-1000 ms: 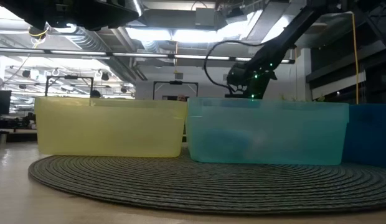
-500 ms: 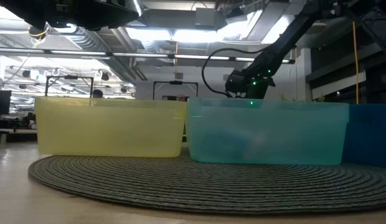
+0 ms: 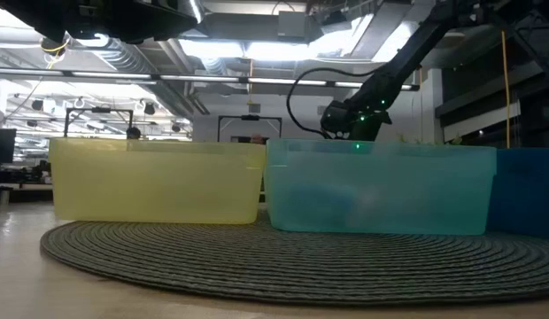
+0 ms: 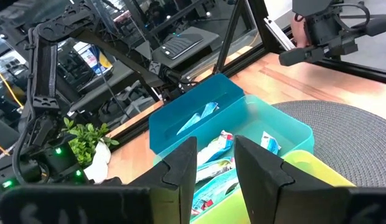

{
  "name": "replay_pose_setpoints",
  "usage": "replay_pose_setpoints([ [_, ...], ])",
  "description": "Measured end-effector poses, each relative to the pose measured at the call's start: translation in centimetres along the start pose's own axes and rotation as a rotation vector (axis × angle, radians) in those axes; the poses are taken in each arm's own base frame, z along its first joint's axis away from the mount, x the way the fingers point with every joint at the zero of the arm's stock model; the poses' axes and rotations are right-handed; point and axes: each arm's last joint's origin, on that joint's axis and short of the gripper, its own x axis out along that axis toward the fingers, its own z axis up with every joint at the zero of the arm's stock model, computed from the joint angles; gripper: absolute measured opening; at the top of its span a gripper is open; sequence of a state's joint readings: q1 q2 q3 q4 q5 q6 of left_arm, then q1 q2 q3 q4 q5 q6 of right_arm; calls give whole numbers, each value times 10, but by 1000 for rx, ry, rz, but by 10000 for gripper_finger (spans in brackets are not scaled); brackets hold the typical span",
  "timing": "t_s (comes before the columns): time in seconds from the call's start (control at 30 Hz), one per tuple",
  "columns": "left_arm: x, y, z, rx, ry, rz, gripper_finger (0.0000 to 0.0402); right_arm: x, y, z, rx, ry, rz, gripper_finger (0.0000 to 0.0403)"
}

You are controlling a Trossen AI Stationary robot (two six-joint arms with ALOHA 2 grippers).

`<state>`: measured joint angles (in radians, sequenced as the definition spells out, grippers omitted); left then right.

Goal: Pick and place Granola Bars by type
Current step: Put the yellow granola bar into the yellow bin

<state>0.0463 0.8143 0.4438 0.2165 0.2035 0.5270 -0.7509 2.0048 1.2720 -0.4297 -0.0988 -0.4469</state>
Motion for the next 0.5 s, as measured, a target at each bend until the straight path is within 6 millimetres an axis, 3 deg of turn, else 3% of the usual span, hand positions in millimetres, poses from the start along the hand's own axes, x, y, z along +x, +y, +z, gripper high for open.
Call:
replay_pose_setpoints([
  [0.27,0,0,0,-8,3,-2,100,0,0,0,23,0,1,64],
  [0.5,0,0,0,-10,4,-3,100,-5,1,2,23,25,14,55],
])
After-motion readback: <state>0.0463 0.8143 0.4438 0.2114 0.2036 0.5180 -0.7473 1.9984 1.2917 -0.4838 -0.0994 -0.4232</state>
